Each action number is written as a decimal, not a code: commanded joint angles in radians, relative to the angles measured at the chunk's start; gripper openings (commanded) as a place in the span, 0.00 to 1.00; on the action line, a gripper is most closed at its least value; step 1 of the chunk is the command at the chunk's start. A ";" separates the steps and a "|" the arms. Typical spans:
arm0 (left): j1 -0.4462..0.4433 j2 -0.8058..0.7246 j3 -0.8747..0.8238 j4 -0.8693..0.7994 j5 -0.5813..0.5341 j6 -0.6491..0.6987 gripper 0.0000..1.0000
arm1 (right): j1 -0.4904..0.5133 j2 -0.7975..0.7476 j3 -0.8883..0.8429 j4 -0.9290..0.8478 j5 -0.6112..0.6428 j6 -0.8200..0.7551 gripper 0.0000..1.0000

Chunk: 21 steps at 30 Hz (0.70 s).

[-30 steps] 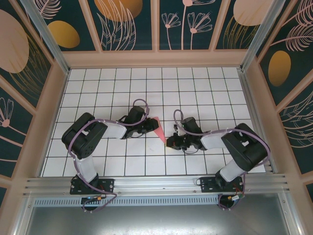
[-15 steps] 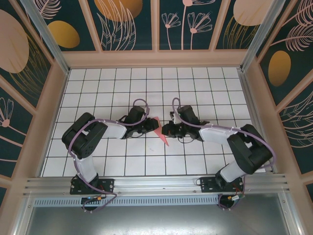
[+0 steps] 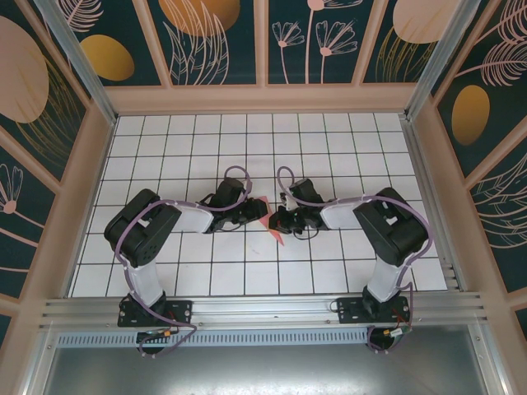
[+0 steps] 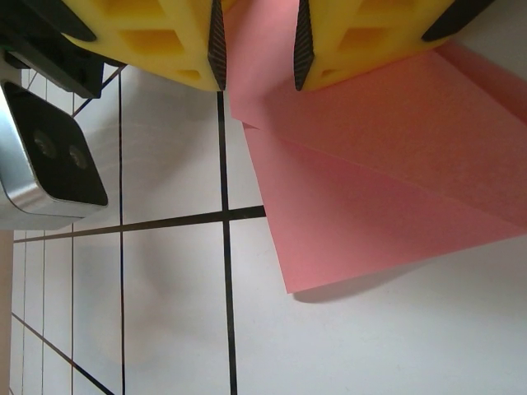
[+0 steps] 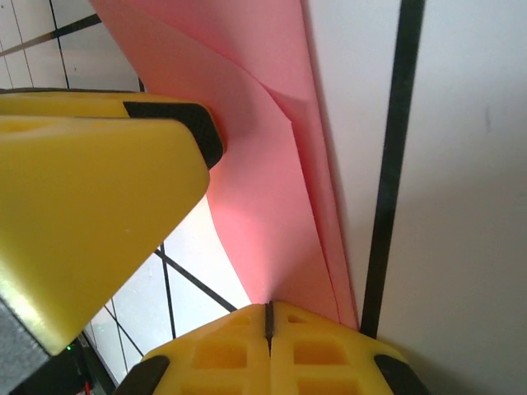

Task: Fold a paper plane with a square sheet of paper (pick it up from the middle)
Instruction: Fold the wing for the fifth time at the center of the table.

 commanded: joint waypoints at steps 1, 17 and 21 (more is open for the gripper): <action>-0.016 0.122 0.007 -0.074 -0.060 0.053 0.31 | 0.005 0.049 -0.053 -0.077 0.081 -0.016 0.03; -0.017 -0.067 -0.002 0.007 0.002 0.109 0.47 | 0.004 0.026 -0.119 -0.036 0.072 0.021 0.01; -0.017 -0.023 -0.022 0.066 0.020 0.098 0.47 | 0.004 0.035 -0.121 -0.038 0.081 0.027 0.00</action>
